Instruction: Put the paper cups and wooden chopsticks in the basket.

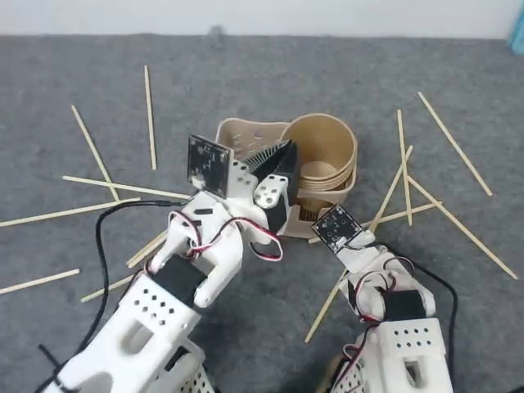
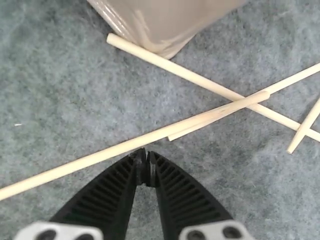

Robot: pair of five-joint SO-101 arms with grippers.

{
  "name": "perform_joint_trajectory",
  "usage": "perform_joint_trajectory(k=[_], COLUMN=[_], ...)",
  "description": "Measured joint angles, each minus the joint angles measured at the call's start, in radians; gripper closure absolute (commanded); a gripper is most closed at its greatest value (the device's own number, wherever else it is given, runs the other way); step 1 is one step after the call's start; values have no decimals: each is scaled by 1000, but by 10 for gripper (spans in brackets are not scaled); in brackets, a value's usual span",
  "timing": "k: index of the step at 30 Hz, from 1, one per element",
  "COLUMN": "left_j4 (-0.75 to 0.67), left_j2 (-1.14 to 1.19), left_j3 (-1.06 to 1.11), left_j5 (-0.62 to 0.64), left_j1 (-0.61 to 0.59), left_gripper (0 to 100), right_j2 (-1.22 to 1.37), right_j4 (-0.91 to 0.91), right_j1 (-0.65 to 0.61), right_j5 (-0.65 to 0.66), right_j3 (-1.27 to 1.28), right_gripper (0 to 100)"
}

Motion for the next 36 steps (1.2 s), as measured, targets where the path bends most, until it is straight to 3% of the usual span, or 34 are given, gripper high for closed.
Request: perform_joint_trajectory(k=[10, 17, 21, 24, 28, 33, 36], left_j4=[17, 238, 264, 265, 279, 410, 445], left_j2=[11, 11, 11, -28, -133, -206, -206], left_j3=[-60, -244, -238, -244, -267, -213, -110], left_j5=[5, 5, 5, 5, 5, 5, 5], left_j1=[-3, 0, 8, -69, -267, -543, -646], left_gripper=[987, 987, 987, 987, 987, 987, 987], right_j2=[0, 0, 0, 0, 0, 0, 0], right_j4=[0, 0, 0, 0, 0, 0, 12], right_j1=[0, 0, 0, 0, 0, 26, 23], right_j5=[0, 0, 0, 0, 0, 0, 0], right_j3=[0, 0, 0, 0, 0, 0, 0], right_gripper=[990, 990, 990, 990, 990, 990, 990])
